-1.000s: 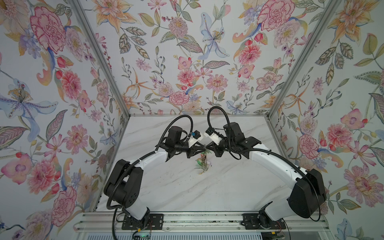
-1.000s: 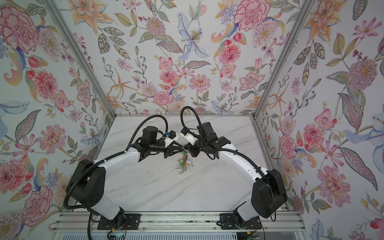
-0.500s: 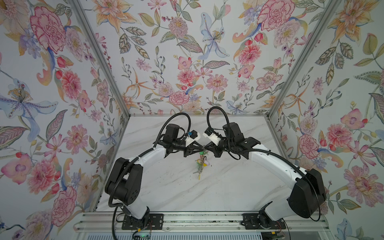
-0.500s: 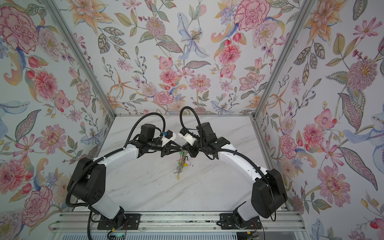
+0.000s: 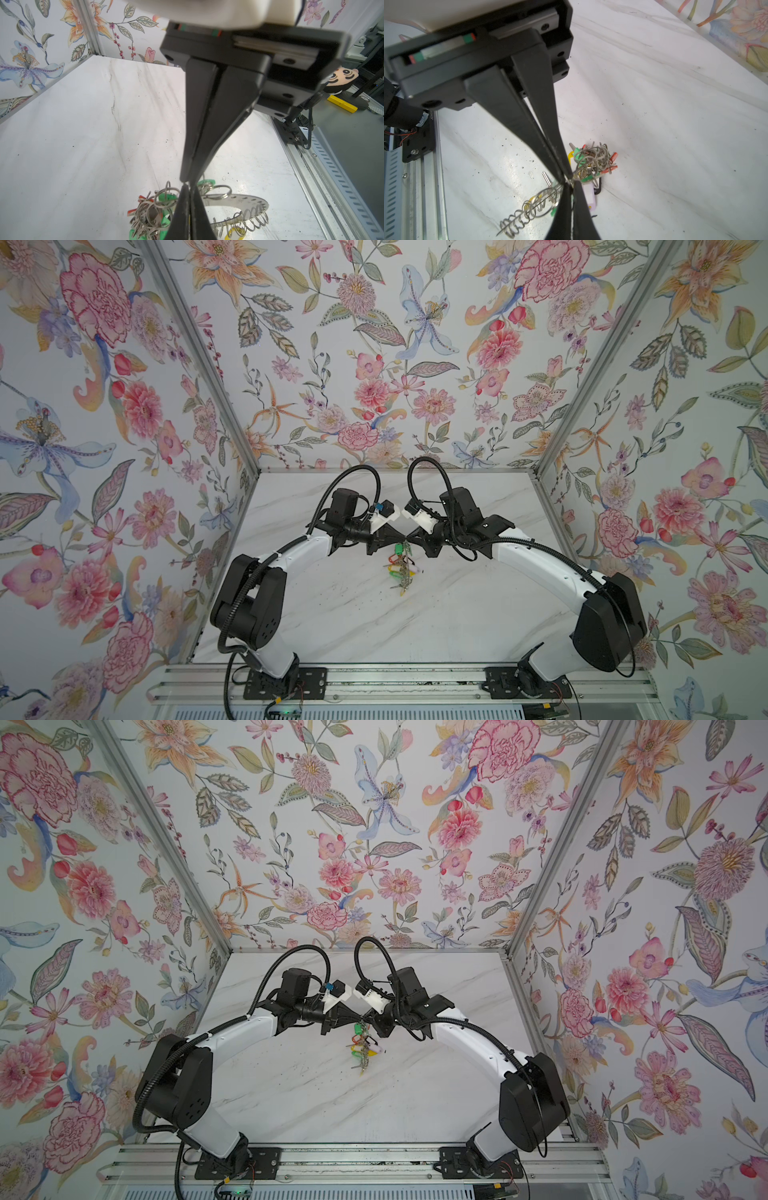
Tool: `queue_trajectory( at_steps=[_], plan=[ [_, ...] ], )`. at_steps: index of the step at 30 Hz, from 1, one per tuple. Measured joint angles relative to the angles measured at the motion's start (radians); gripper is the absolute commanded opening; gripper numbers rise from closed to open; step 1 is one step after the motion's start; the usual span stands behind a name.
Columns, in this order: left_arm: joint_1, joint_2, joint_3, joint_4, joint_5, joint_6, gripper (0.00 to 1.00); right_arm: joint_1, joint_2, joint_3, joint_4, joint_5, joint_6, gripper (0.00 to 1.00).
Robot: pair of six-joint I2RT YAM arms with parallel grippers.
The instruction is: Remove the keys from the keyring
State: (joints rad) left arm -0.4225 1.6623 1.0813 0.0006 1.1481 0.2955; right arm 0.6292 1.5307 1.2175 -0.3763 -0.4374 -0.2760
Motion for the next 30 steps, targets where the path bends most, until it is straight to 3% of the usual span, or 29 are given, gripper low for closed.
queue_trajectory(
  at_steps=[5,10,14,22,30],
  plan=[
    [0.001,0.0,0.0,0.0,0.001,0.0,0.0,0.0,0.0,0.0,0.002,0.0,0.003,0.0],
    [0.001,0.0,-0.001,0.017,0.0,-0.017,0.0,-0.003,0.0,-0.002,0.011,-0.002,0.018,0.21],
    [0.001,0.0,-0.008,0.046,0.0,-0.042,0.0,-0.013,-0.024,-0.047,0.08,-0.009,0.047,0.27],
    [0.001,0.0,-0.013,0.068,-0.002,-0.061,0.0,-0.029,-0.19,-0.306,0.245,0.026,0.15,0.3],
    [0.001,0.0,-0.016,0.118,0.001,-0.105,0.0,-0.02,-0.173,-0.389,0.399,0.026,0.233,0.33]
  ],
)
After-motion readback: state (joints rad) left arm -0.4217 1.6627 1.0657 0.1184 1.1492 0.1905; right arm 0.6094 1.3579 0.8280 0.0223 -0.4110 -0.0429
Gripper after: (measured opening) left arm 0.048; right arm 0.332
